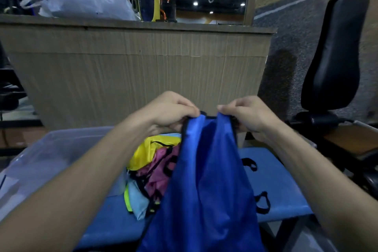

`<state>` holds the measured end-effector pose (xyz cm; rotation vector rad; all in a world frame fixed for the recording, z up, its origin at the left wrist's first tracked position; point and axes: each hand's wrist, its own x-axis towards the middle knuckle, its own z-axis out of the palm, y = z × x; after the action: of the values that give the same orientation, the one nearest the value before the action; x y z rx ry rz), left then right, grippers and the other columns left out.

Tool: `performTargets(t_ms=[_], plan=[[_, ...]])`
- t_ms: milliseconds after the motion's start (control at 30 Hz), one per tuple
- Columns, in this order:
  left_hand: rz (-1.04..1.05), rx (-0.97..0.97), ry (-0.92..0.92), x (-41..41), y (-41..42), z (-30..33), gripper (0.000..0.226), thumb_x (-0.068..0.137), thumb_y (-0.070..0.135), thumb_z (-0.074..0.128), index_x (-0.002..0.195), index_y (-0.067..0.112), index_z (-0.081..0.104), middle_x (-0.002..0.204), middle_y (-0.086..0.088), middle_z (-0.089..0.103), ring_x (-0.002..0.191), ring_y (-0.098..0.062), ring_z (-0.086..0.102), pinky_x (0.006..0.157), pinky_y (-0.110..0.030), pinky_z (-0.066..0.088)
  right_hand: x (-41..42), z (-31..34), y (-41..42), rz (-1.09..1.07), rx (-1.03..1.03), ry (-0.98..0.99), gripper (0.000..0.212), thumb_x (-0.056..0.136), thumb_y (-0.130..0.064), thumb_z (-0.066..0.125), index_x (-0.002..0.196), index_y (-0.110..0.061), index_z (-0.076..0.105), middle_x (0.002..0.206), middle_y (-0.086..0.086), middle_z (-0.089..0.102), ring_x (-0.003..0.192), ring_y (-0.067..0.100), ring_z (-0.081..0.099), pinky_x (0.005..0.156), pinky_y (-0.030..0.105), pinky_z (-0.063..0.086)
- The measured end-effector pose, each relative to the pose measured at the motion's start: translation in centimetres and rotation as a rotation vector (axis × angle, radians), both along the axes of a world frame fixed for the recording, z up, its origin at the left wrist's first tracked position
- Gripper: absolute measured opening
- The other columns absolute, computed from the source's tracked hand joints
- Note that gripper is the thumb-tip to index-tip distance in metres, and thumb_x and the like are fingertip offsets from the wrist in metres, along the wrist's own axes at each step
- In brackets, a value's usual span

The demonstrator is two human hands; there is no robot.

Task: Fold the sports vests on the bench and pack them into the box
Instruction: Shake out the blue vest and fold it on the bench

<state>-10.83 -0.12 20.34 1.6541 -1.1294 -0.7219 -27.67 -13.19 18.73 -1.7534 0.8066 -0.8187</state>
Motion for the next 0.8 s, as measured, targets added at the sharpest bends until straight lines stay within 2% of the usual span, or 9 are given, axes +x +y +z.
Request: performTargets(t_ms=[100, 200, 233, 300, 433, 533, 633, 733, 800], plan=[[0.009, -0.076, 0.038, -2.6, -1.8, -0.3, 0.025, 0.091, -0.002, 0.062, 0.068, 0.009, 0.067, 0.046, 0.003, 0.048, 0.039, -0.008, 0.046, 0.038, -0.017, 0.038, 1.6, 0.7, 2.8, 0.043, -0.01, -0.094, 0.024, 0.092, -0.016, 0.074, 0.073, -0.007, 0.063, 0.072, 0.015, 0.062, 0.063, 0.019, 0.066, 0.052, 0.032, 0.059], [0.092, -0.142, 0.101, -2.9, -1.8, -0.3, 0.014, 0.09, 0.0, 0.066, 0.081, 0.006, 0.074, 0.062, -0.005, 0.065, 0.05, -0.01, 0.06, 0.043, -0.021, 0.05, 0.6, 0.8, 3.2, 0.038, 0.1, -0.136, 0.015, 0.092, -0.009, 0.072, 0.078, -0.006, 0.067, 0.079, 0.019, 0.062, 0.075, 0.027, 0.064, 0.059, 0.033, 0.062], [0.105, -0.154, 0.11, -3.0, -1.7, -0.3, 0.011, 0.09, 0.0, 0.066, 0.086, 0.004, 0.075, 0.067, -0.008, 0.067, 0.053, -0.01, 0.063, 0.044, -0.021, 0.051, 0.2, 0.6, 3.3, 0.04, 0.116, -0.123, 0.011, 0.091, -0.008, 0.072, 0.081, -0.006, 0.069, 0.078, 0.018, 0.061, 0.076, 0.026, 0.064, 0.059, 0.032, 0.061], [0.118, -0.168, 0.08, -3.3, -1.5, -0.3, 0.011, 0.089, -0.002, 0.066, 0.089, 0.002, 0.076, 0.063, -0.004, 0.067, 0.05, -0.006, 0.063, 0.045, -0.019, 0.05, -0.3, 0.4, 3.5, 0.046, 0.12, -0.101, 0.007, 0.09, -0.006, 0.073, 0.083, -0.005, 0.071, 0.073, 0.015, 0.06, 0.072, 0.023, 0.065, 0.06, 0.029, 0.06], [0.145, -0.185, 0.003, -3.9, -1.3, -0.5, 0.011, 0.087, -0.003, 0.067, 0.085, 0.002, 0.076, 0.061, -0.002, 0.065, 0.046, -0.004, 0.06, 0.044, -0.018, 0.048, -0.5, 0.5, 4.0, -0.002, 0.045, -0.071, 0.008, 0.087, -0.003, 0.075, 0.091, 0.003, 0.073, 0.072, 0.013, 0.067, 0.063, 0.016, 0.067, 0.056, 0.025, 0.058], [0.155, -0.193, -0.051, -4.0, -1.4, -0.9, 0.015, 0.087, -0.002, 0.071, 0.077, 0.009, 0.074, 0.066, -0.005, 0.07, 0.049, -0.008, 0.064, 0.046, -0.021, 0.051, -0.1, 0.3, 4.4, -0.069, -0.064, -0.045, 0.008, 0.083, -0.005, 0.079, 0.09, -0.002, 0.074, 0.077, 0.011, 0.074, 0.066, 0.017, 0.072, 0.056, 0.027, 0.059], [0.166, -0.204, -0.08, -3.8, -1.5, -1.0, 0.019, 0.088, 0.0, 0.073, 0.073, 0.013, 0.073, 0.067, -0.003, 0.072, 0.058, -0.013, 0.068, 0.052, -0.025, 0.055, 0.0, 0.1, 5.0, -0.115, -0.173, -0.014, 0.025, 0.083, -0.014, 0.081, 0.107, -0.008, 0.074, 0.084, 0.006, 0.077, 0.071, 0.016, 0.076, 0.065, 0.033, 0.064], [0.121, -0.173, 0.013, -3.8, -1.2, -0.7, 0.016, 0.091, -0.001, 0.067, 0.079, 0.007, 0.074, 0.072, -0.01, 0.069, 0.061, -0.018, 0.066, 0.059, -0.032, 0.061, -0.4, 0.2, 5.6, -0.139, -0.46, 0.18, 0.051, 0.078, -0.032, 0.083, 0.123, -0.013, 0.069, 0.087, 0.003, 0.077, 0.088, 0.017, 0.075, 0.082, 0.037, 0.061], [0.06, -0.143, 0.101, -3.9, -0.9, -0.4, 0.015, 0.094, -0.001, 0.06, 0.085, 0.001, 0.072, 0.076, -0.015, 0.064, 0.063, -0.023, 0.065, 0.064, -0.037, 0.064, -0.4, 0.1, 6.2, -0.192, -0.637, 0.29, 0.059, 0.076, -0.043, 0.082, 0.126, -0.014, 0.067, 0.092, 0.004, 0.077, 0.099, 0.022, 0.07, 0.086, 0.038, 0.055]])
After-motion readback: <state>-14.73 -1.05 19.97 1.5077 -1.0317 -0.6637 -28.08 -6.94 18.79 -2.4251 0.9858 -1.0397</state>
